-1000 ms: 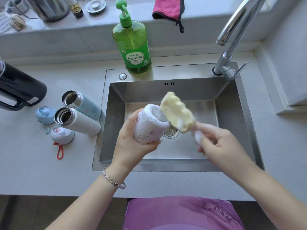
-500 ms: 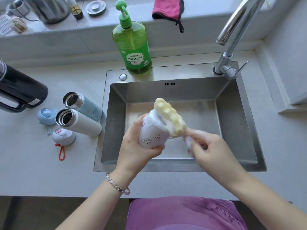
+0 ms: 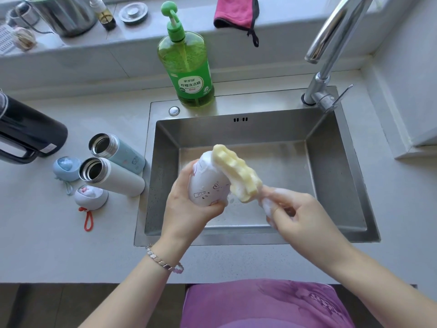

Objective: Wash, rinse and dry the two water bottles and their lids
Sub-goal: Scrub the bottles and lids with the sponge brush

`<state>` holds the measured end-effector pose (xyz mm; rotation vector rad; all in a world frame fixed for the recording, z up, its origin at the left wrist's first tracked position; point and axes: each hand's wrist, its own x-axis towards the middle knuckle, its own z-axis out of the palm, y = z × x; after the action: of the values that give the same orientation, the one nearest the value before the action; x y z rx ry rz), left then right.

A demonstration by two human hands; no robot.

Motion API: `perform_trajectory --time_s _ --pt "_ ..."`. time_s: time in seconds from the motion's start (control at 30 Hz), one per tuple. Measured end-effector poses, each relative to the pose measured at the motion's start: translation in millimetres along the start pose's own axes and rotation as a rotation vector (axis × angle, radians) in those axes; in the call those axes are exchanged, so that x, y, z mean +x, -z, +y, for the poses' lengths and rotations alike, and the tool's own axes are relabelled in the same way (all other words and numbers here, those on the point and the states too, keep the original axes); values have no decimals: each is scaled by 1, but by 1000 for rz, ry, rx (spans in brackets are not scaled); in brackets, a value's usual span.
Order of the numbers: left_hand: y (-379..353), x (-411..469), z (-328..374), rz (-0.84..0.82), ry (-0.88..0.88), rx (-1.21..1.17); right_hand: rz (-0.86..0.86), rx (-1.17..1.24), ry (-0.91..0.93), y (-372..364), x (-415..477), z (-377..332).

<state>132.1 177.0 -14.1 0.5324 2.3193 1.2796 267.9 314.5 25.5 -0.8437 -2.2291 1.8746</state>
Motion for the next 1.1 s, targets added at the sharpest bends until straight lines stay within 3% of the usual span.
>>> perform_trajectory --time_s 0.23,0.53,0.73,0.9,1.1 --pt "2 0 0 -3 14 -4 -14 11 -9 -2 -4 -1" --pt "-5 -10 4 -172 -93 181 -16 -21 -2 -3 12 -4" --pt "0 -6 4 -86 1 58 15 -4 -41 1 -1 2" --pt "-1 -9 8 -145 -50 105 37 -33 -21 -2 11 4" --pt "-1 -8 4 -91 -28 115 29 -64 -7 -7 4 2"
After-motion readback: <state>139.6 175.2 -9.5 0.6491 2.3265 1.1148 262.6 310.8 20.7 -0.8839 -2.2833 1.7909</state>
